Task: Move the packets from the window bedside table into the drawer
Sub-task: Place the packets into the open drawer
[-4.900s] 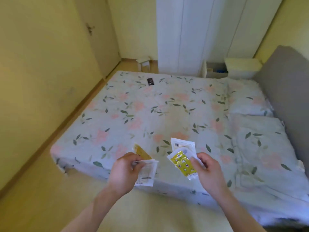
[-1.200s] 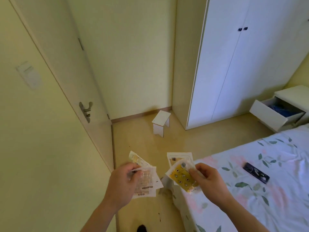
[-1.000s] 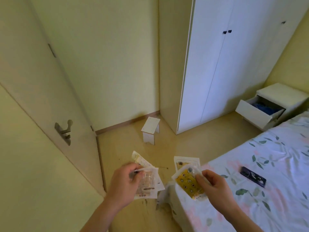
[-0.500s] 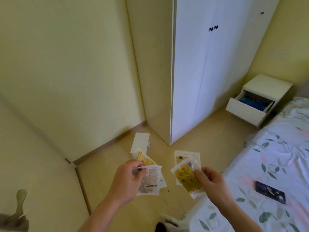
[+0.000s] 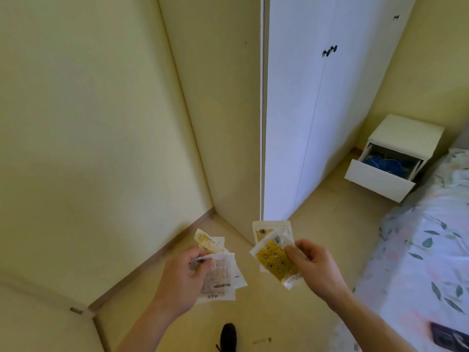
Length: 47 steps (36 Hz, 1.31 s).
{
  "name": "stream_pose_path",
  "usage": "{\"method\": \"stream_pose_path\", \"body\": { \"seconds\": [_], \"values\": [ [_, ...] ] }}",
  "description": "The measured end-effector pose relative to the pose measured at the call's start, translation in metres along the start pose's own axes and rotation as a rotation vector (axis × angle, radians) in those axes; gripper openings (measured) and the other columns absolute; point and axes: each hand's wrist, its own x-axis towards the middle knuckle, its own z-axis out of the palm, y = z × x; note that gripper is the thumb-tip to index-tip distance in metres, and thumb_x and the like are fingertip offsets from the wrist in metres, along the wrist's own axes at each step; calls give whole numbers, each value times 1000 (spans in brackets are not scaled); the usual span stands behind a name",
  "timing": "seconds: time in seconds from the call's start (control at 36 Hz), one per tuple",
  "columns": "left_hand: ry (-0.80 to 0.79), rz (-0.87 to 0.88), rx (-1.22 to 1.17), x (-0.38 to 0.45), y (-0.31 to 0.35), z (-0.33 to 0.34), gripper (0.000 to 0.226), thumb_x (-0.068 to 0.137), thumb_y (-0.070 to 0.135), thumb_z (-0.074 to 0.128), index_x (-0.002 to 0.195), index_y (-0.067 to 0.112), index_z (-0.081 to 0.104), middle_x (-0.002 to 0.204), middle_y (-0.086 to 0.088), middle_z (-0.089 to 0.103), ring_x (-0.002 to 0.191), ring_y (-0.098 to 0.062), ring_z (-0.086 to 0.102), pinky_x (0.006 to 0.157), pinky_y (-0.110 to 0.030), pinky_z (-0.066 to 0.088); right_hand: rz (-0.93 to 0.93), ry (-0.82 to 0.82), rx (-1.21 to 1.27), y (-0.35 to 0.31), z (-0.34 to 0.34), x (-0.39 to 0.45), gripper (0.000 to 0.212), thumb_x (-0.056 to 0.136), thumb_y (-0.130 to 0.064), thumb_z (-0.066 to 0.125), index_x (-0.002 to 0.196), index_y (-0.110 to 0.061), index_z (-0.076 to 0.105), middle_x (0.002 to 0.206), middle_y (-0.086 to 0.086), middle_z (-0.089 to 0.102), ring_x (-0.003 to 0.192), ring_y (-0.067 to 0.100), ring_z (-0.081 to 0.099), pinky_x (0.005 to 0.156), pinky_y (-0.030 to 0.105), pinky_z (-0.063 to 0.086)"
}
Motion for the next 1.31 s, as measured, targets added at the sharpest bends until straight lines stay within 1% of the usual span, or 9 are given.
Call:
{"method": "stream_pose_path", "body": {
  "seconds": [0.08, 0.17, 0.31, 0.44, 0.56, 0.64, 0.78, 1.06, 1.31],
  "values": [
    [-64, 37, -5, 58, -4, -4, 16, 95, 19, 66, 84, 28, 72, 86, 12, 70, 82, -9, 65, 68, -35, 53, 15, 87, -3, -6, -2, 36, 21, 99, -30, 61, 87, -17, 73, 82, 2, 76, 76, 17, 74, 72, 35, 57],
    [-114, 90, 39, 118, -6, -5, 15, 94, 19, 68, 82, 29, 70, 85, 14, 71, 81, -7, 66, 67, -33, 54, 48, 180, 9, -12, -7, 66, 22, 99, -30, 61, 87, -15, 73, 82, 4, 75, 76, 21, 73, 71, 35, 58],
    [-301, 212, 63, 209, 18, 23, 12, 92, 19, 71, 84, 28, 73, 88, 20, 70, 86, -4, 65, 69, -19, 52, 82, 338, 60, -24, -21, 103, 19, 99, -30, 62, 89, -19, 74, 80, -4, 76, 71, 10, 73, 61, 19, 53],
    [-479, 347, 55, 267, 69, 73, 9, 92, 15, 71, 85, 21, 73, 84, 11, 70, 86, -5, 65, 72, -12, 46, 157, 526, 122, -16, -52, 124, 17, 98, -34, 62, 91, -25, 74, 82, -8, 77, 73, 6, 73, 71, 30, 57],
    [-545, 446, 33, 314, 103, 119, 14, 90, 13, 73, 81, 24, 71, 83, 11, 67, 82, -9, 65, 74, -20, 49, 203, 648, 219, -5, -92, 147, 17, 96, -33, 63, 92, -22, 75, 83, -2, 77, 76, 15, 75, 78, 44, 62],
    [-572, 489, 16, 347, 131, 151, 20, 90, 11, 73, 80, 28, 70, 84, 14, 66, 80, -7, 63, 71, -12, 45, 207, 714, 261, 2, -127, 169, 18, 96, -33, 63, 93, -20, 75, 84, 1, 78, 77, 19, 76, 80, 47, 61],
    [-578, 521, 29, 402, 172, 210, 25, 90, 13, 73, 77, 34, 67, 84, 18, 66, 77, -3, 60, 67, -10, 41, 206, 770, 305, 14, -187, 221, 17, 97, -30, 63, 93, -18, 75, 84, 2, 78, 77, 21, 76, 80, 48, 61],
    [-547, 473, 37, 505, 249, 320, 20, 89, 12, 73, 78, 28, 70, 84, 18, 68, 80, -6, 62, 67, -14, 45, 271, 725, 326, 34, -334, 328, 18, 98, -25, 64, 95, -11, 74, 82, 6, 77, 77, 26, 76, 79, 49, 62],
    [-598, 415, 54, 604, 300, 415, 21, 89, 13, 73, 77, 29, 70, 85, 17, 68, 83, -9, 63, 71, -19, 48, 333, 770, 282, 57, -443, 415, 17, 96, -35, 66, 90, -24, 78, 84, 2, 78, 80, 25, 76, 81, 55, 61]
  ]
}}
